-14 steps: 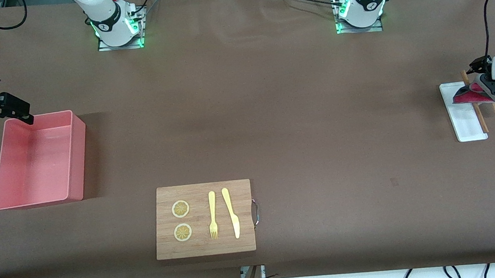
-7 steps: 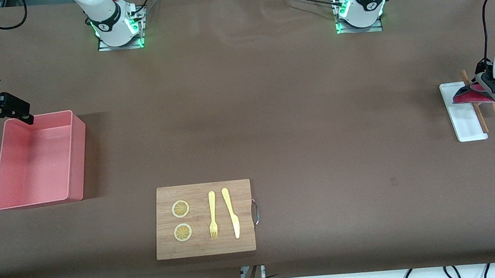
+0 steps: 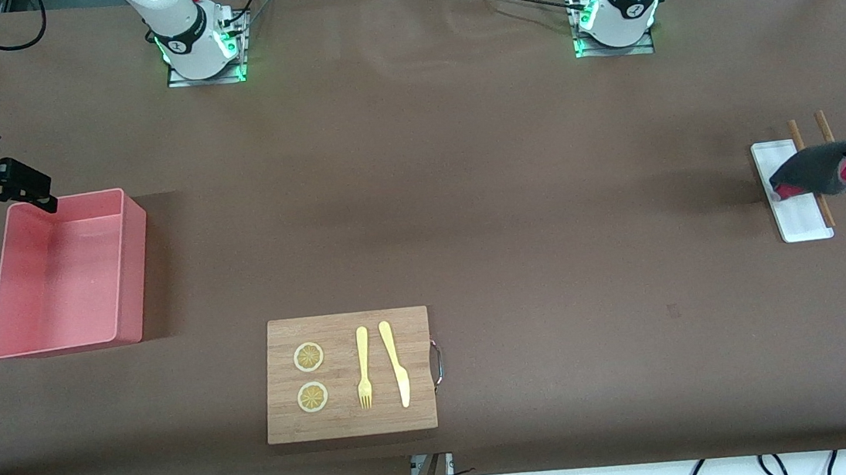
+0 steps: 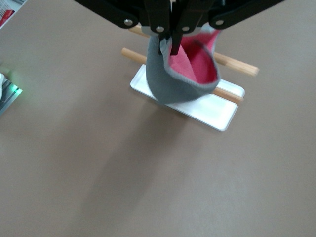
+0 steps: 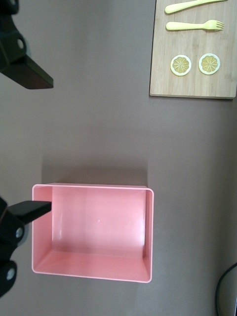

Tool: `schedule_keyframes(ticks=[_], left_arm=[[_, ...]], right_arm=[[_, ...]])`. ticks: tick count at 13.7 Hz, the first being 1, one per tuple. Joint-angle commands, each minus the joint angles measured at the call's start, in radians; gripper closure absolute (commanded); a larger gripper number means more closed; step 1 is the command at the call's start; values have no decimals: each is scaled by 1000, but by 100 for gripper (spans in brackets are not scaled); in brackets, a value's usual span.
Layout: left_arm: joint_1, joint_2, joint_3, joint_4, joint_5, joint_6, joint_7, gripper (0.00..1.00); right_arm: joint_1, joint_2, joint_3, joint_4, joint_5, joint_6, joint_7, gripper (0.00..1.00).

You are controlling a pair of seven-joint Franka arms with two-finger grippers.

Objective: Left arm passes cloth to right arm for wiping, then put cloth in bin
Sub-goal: 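Carry the cloth with the left gripper toward the right gripper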

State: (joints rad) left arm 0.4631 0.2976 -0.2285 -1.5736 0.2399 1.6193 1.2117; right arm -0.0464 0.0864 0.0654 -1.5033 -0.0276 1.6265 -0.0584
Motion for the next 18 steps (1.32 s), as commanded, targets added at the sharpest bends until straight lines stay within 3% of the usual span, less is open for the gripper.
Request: schedule_keyframes(ticks=[1,6,10,14,18], left_arm=[[-98,89,3,185,-14,-108,-78,100],[-291,89,5,277,-184,-217,-382,100],[-421,124,3,282,-442,-223,-781,100],[-566,198,5,320,-657,-139,-1133,100],[-671,242,5,322,-879,22,-1482,100]], right_arm=[[-4,9,1,21,12,-5,-1,0],[-1,53,2,20,8,12,-18,0],[-1,100,4,-29,-2,30,-15,0],[-3,170,8,-49,17,93,24,0],[-1,245,82,-49,153,186,369,0]])
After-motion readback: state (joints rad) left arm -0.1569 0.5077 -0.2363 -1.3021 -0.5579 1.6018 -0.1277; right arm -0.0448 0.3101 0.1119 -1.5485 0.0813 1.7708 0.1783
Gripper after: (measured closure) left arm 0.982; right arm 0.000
